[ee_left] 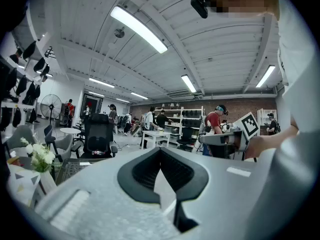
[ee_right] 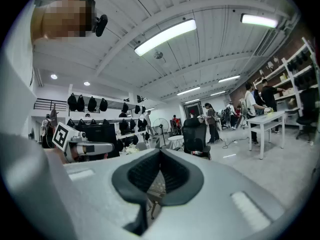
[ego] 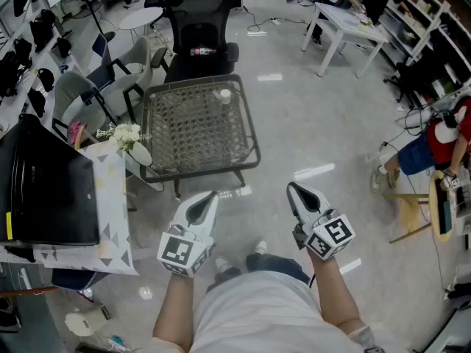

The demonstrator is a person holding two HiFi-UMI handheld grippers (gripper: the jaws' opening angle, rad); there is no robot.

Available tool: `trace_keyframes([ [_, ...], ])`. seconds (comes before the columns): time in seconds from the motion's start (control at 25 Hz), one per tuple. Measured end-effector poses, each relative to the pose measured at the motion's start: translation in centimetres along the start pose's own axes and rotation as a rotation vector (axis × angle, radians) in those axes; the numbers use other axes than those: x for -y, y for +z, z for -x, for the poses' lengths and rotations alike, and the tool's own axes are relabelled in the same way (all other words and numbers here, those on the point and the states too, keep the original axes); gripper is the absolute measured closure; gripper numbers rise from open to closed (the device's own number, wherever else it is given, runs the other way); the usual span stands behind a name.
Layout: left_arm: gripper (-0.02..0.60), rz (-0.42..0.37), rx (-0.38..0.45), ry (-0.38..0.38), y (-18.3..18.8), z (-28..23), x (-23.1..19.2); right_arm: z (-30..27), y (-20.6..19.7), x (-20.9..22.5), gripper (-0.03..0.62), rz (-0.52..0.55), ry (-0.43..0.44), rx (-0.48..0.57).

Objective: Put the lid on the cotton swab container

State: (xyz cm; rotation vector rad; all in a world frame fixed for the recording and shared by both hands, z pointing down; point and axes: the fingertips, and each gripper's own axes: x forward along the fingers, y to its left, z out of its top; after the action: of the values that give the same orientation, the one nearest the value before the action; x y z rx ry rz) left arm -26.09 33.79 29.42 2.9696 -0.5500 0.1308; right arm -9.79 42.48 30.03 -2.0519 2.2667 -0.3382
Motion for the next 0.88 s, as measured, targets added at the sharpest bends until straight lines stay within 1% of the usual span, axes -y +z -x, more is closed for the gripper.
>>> trace_keyframes([
  [0.2,0.574,0.013,-0.011,0.008,-0.5,-1.2,0.7,0.3,0.7,1.4,0.591,0.001,-0.001,0.012],
  [0.44,0.574,-0.012,-0.02,0.026,-0.4,-3.5,1.1,0.1,1.1,3.7,0.591,-0.001,0.017,0.018],
  [0.72,0.574,-0.009,-0.036,0.05,-0.5,-7.7,2.0,0.7,1.6,9.0,0.591,-0.019,-0.006,0.037],
  [0.88,0.574,-0.016,-0.055,0.067,-0.9,-10.4,3.1,0.9,1.8,12.2,0.591,-0.04,0.002,0.047],
])
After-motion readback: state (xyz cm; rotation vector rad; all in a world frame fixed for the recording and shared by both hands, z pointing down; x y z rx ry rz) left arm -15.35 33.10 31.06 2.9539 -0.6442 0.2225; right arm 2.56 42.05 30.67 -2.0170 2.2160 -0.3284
